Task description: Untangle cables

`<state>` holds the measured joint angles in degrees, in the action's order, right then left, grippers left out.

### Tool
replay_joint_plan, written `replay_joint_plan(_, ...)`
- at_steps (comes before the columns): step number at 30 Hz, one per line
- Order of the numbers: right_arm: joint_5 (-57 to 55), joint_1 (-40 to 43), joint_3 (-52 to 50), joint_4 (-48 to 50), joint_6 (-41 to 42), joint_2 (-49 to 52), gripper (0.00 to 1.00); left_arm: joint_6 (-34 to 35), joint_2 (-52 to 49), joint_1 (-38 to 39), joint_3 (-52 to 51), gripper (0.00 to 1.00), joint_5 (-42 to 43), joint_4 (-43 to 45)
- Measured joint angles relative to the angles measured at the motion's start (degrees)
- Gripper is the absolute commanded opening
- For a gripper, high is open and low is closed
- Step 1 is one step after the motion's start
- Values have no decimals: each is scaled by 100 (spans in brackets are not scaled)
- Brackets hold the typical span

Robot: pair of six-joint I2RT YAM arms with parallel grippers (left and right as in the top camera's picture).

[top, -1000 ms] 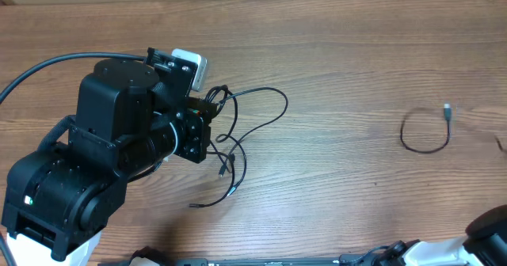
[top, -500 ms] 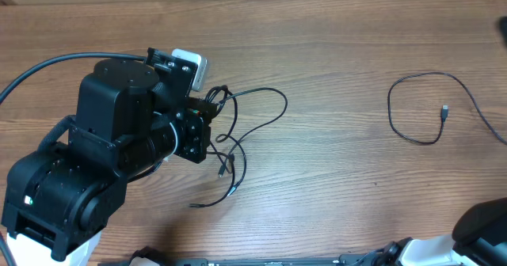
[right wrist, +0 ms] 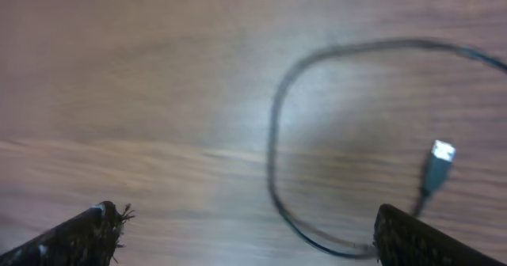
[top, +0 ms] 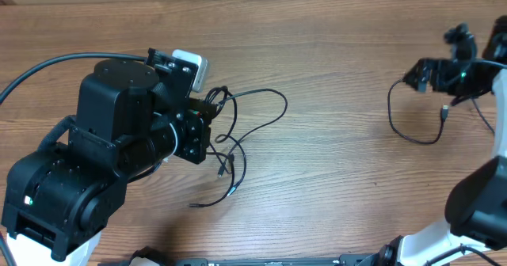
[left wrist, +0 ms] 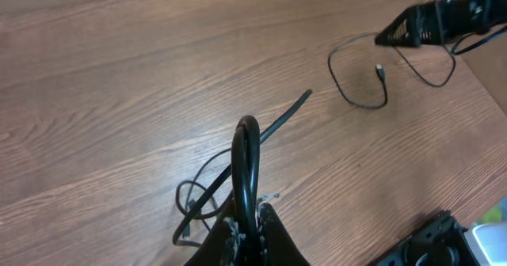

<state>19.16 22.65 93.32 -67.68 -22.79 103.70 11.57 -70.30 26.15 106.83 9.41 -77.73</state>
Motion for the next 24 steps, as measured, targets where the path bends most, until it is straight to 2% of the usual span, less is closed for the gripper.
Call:
replay_joint_plan(8,-638,66,-704,-184,-1261,7,100,-127,0,0,0,6,-20,175)
replay_joint_plan(14,-758,66,-1565,-22,-1613,7,94,-146,0,0,2,6,-136,225)
replay_joint_plan(18,-809,63,-2006,306,-1519,7,76,-184,0,0,2,5,-164,181)
replay_joint_plan(21,-817,61,-2129,566,-1296,7,88,-254,0,0,2,5,-219,81)
replay_joint_plan(24,-822,61,-2133,564,-1408,7,89,-275,0,0,2,5,-330,-52)
